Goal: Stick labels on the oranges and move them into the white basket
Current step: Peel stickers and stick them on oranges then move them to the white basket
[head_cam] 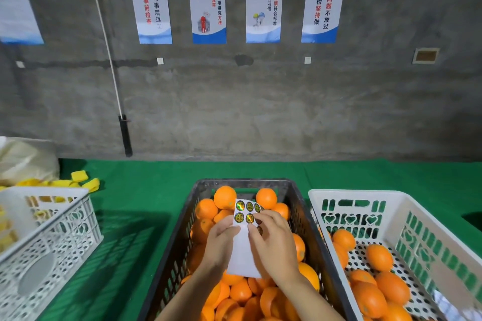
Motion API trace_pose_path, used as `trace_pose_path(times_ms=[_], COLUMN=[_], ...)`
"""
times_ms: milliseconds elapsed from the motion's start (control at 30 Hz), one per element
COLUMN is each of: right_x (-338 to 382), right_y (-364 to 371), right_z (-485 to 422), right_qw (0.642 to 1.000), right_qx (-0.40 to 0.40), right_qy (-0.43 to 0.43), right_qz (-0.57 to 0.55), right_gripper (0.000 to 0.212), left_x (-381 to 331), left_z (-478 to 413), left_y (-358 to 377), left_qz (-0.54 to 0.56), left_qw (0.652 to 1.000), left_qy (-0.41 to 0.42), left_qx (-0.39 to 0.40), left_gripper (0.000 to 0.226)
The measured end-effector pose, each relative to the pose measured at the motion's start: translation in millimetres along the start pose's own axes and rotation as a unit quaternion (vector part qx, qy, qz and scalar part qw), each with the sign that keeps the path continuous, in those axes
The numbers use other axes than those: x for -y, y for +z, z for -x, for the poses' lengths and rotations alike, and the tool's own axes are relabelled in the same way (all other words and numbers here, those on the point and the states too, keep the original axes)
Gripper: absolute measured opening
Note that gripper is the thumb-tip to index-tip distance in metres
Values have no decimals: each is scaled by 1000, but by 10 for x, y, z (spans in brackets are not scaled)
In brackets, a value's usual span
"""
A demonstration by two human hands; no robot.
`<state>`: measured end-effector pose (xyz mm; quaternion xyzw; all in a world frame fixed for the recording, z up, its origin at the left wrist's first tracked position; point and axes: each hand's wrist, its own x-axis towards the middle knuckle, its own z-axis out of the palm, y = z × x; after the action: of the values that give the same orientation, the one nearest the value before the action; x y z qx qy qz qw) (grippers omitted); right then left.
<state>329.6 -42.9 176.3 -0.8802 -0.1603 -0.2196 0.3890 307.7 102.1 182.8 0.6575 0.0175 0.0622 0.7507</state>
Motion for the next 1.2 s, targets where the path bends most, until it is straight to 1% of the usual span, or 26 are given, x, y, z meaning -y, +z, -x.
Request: trace_pose_path(times_ms=[133, 267, 367, 467, 500, 600, 667, 733, 800, 900, 1000, 1067, 1200], right_x=[-1, 6, 10, 11, 5, 13, 33, 53, 55, 76, 99, 103, 80], right_y=[14, 29, 47, 40, 35, 33, 43, 52, 69, 61, 35, 24, 40], right_z=[-2, 3, 15, 18, 16, 23, 30, 44, 55, 70, 74, 78, 81], right_qw=[1000, 1000, 999, 999, 999, 998, 997, 996, 993, 989, 990, 990, 988], right_qx=[-7, -14, -24, -34, -35, -43, -46, -55, -82, -105, -102, -99, -95], right_qy=[6, 1, -32, -40, -38, -38, -41, -53, -85, -107, -97, -102, -118], right_qz=[-7, -18, -2, -12, -18, -36, -53, -54, -25, 11, -3, -3, 23], right_gripper=[31, 35, 35, 34, 34, 33, 31, 25, 20, 21, 20, 18, 10], left_x=[31, 27, 48, 121, 124, 87, 74, 71, 76, 41, -12, -28, -31], left_z=[-6, -2, 1, -14, -10, 25, 29, 30, 29, 48, 64, 65, 18], left_y=[3, 14, 20, 28, 33, 45, 35, 33, 43, 65, 64, 56, 27], left_qz=[-4, -18, -62, -168, -188, -214, -226, -232, -233, -208, -171, -182, -165], left_qw=[999, 999, 995, 980, 975, 964, 960, 960, 961, 966, 974, 973, 979], left_qy=[20, 29, 57, 98, 108, 146, 153, 147, 143, 148, 145, 143, 117], left_qx=[37, 33, 51, 45, 44, 63, 57, 46, 40, 45, 37, 20, -21], left_gripper=[29, 29, 31, 31, 31, 33, 33, 31, 26, 19, 31, 42, 38])
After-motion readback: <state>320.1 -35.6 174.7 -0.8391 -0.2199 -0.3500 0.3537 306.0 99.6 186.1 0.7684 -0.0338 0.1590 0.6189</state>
